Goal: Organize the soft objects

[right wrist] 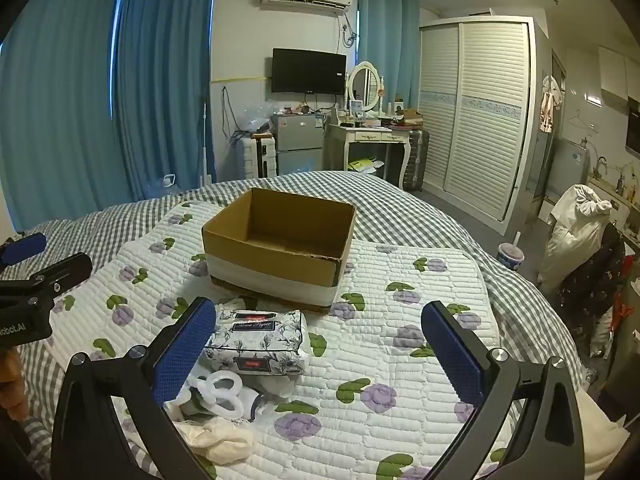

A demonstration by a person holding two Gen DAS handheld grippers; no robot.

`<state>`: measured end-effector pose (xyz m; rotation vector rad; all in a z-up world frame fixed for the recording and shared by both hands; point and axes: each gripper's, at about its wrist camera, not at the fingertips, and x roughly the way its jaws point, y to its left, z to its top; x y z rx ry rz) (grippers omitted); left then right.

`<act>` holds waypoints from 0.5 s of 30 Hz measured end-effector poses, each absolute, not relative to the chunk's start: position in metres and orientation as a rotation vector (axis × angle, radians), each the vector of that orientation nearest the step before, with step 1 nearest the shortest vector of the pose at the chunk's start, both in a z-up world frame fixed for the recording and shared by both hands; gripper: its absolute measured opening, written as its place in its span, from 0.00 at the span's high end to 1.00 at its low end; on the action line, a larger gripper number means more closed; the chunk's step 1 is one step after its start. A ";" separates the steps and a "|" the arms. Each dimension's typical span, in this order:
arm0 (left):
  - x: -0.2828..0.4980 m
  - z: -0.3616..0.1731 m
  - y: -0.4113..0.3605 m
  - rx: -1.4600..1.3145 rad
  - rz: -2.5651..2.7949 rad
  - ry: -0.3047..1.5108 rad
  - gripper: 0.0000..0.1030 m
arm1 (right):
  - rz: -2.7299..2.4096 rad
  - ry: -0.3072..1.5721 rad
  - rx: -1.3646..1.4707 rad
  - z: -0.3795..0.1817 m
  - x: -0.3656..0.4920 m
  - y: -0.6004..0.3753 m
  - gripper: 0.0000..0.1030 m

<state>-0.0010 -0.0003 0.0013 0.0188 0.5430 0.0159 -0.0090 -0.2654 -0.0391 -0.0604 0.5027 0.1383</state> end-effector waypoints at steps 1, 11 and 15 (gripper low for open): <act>-0.001 0.001 -0.001 0.024 0.015 0.542 0.00 | 0.137 0.503 -0.060 -0.039 -0.009 -0.265 0.00; -0.003 0.002 -0.003 0.039 0.014 0.532 0.00 | 0.141 0.500 -0.059 -0.037 -0.010 -0.267 0.00; -0.003 0.002 -0.003 0.039 0.016 0.533 0.00 | 0.142 0.498 -0.058 -0.037 -0.011 -0.267 0.00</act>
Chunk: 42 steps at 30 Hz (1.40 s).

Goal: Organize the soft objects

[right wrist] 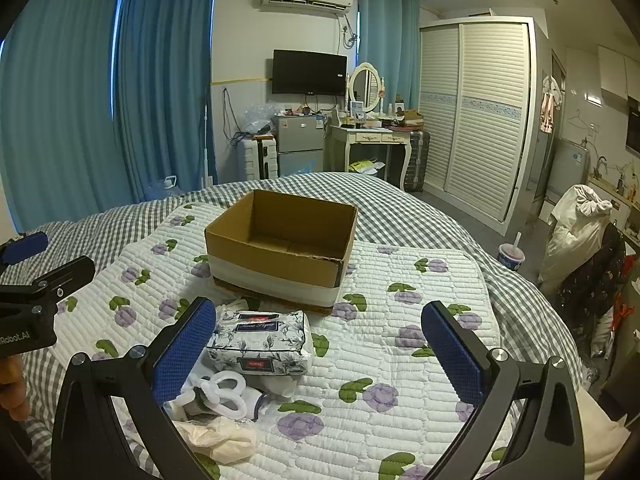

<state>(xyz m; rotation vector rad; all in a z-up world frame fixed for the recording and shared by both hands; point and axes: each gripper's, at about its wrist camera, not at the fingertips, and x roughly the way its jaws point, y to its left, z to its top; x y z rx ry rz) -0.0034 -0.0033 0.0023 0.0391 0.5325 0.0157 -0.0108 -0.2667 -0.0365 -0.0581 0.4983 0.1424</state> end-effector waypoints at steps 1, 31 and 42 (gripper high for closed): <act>-0.003 0.002 -0.003 0.039 0.015 0.532 0.00 | 0.143 0.498 -0.059 -0.036 -0.011 -0.266 0.00; -0.005 0.003 -0.002 0.039 0.014 0.532 0.00 | 0.143 0.496 -0.059 -0.035 -0.015 -0.264 0.00; -0.006 0.003 -0.001 0.039 0.012 0.530 0.00 | 0.144 0.497 -0.059 -0.035 -0.015 -0.264 0.00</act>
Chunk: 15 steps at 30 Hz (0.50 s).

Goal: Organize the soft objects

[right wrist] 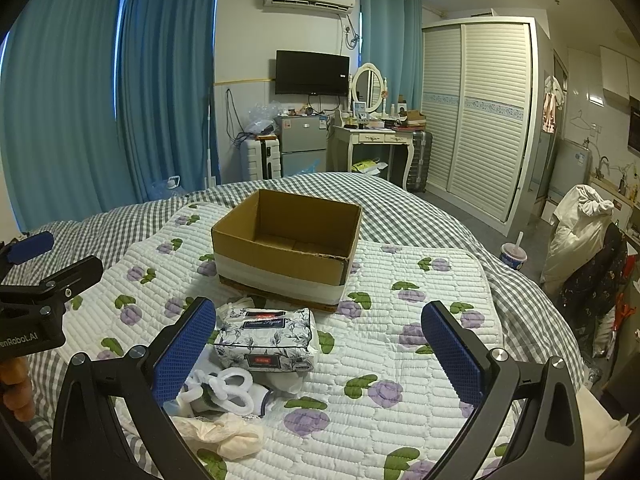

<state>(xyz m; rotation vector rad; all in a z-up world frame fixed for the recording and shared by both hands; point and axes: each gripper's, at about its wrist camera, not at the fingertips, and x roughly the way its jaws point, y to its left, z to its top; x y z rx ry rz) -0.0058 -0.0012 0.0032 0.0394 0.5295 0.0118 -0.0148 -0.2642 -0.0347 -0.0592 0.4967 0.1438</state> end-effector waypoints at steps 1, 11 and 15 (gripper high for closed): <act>-0.006 0.003 -0.002 0.039 0.013 0.530 0.00 | 0.143 0.497 -0.060 -0.035 -0.015 -0.264 0.00; -0.006 0.003 -0.002 0.039 0.013 0.530 0.00 | 0.147 0.495 -0.066 -0.032 -0.019 -0.259 0.00; -0.009 0.006 -0.003 0.040 0.012 0.525 0.00 | 0.154 0.488 -0.069 -0.029 -0.024 -0.254 0.00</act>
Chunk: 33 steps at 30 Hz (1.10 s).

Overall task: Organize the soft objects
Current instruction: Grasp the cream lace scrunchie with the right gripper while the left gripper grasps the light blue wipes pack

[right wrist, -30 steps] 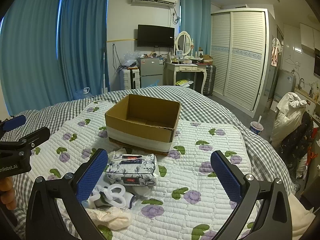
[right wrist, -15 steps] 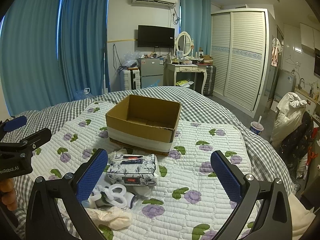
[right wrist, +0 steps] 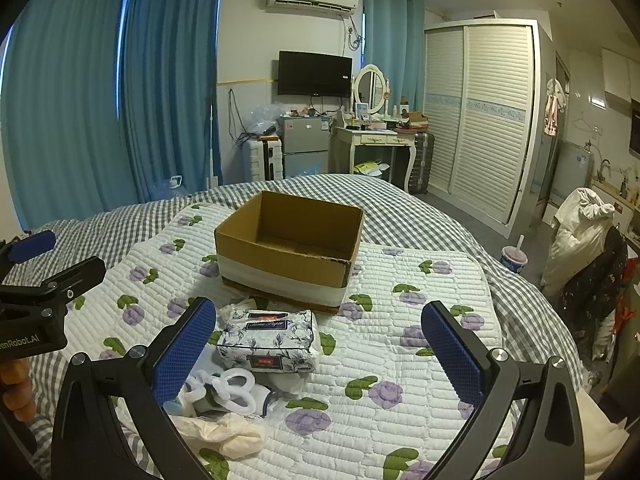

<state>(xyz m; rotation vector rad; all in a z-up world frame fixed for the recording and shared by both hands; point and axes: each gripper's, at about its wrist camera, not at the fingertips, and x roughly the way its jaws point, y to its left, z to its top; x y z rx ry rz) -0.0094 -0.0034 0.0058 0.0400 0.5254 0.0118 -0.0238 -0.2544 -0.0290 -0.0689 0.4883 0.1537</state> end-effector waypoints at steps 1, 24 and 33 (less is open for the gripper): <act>-0.011 0.007 -0.004 0.040 0.010 0.523 0.00 | 0.156 0.485 -0.070 -0.027 -0.025 -0.254 0.00; -0.025 -0.084 0.023 -0.023 0.034 0.770 0.01 | 0.338 0.891 -0.144 -0.159 -0.009 -0.196 0.12; -0.015 -0.113 0.016 -0.039 0.027 0.838 0.02 | 0.438 0.986 -0.046 -0.178 -0.006 -0.203 0.69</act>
